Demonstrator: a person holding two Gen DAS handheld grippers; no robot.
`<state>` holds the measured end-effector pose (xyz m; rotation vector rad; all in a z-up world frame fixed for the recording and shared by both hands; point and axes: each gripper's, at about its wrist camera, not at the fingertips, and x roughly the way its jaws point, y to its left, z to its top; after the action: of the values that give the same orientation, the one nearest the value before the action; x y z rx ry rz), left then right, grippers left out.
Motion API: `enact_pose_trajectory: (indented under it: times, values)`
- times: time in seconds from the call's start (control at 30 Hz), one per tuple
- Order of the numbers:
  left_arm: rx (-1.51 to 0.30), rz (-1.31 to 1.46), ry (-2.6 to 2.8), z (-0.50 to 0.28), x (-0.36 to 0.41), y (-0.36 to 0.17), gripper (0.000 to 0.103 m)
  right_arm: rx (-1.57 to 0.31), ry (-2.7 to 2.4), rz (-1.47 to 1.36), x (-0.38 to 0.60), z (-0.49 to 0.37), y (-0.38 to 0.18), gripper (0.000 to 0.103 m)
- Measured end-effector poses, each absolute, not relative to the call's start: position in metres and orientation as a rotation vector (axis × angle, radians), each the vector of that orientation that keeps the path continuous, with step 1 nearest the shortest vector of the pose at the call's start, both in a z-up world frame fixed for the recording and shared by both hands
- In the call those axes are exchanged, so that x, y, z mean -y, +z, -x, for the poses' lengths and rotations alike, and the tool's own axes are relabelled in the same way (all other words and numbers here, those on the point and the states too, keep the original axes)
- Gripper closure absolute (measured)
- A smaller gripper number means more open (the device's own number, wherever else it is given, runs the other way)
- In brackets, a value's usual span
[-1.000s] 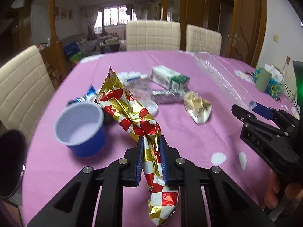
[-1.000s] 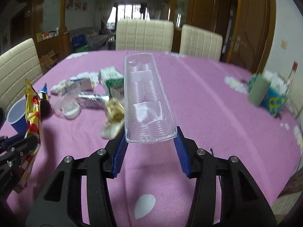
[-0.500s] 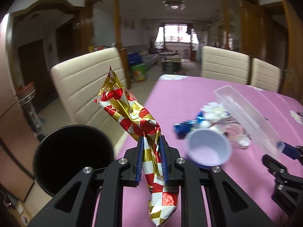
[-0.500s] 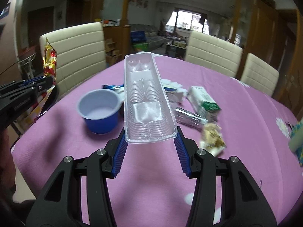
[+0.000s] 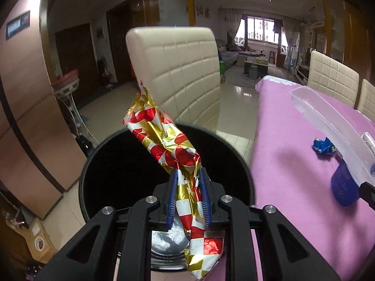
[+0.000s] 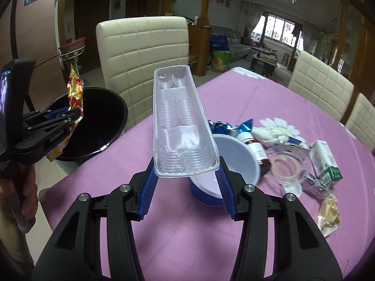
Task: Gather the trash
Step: 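Carry the wrapper with the left tool and drop it into the black bin, then drop the clear plastic tray into the bin with the right tool, then grasp the blue-white cup with the left tool while the right grasps the yellow snack bag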
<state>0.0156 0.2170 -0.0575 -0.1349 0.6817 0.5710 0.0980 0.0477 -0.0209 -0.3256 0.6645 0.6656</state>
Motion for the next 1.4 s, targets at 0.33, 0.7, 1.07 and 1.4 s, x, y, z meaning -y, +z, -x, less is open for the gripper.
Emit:
enact_pose_trajectory:
  times: [0.33,0.7,1.07,1.4]
  values:
    - [-0.605,0.111,0.666,0.008,-0.225,-0.052,0.016,-0.664,0.720,0.382,-0.072,-0.087,-0.022,0.052]
    - [-0.602,0.100,0.686,0.041,-0.244,-0.049,0.016,-0.710,0.928,0.440,-0.130,-0.071,-0.030,0.050]
    - [-0.615,0.115,0.652,0.041,-0.240,-0.053,0.016,-0.708,0.959,0.361,-0.131,-0.081,-0.023,0.032]
    - [-0.639,0.087,0.483,0.008,-0.190,-0.051,0.016,-0.698,0.702,0.334,-0.056,-0.100,-0.026,0.039]
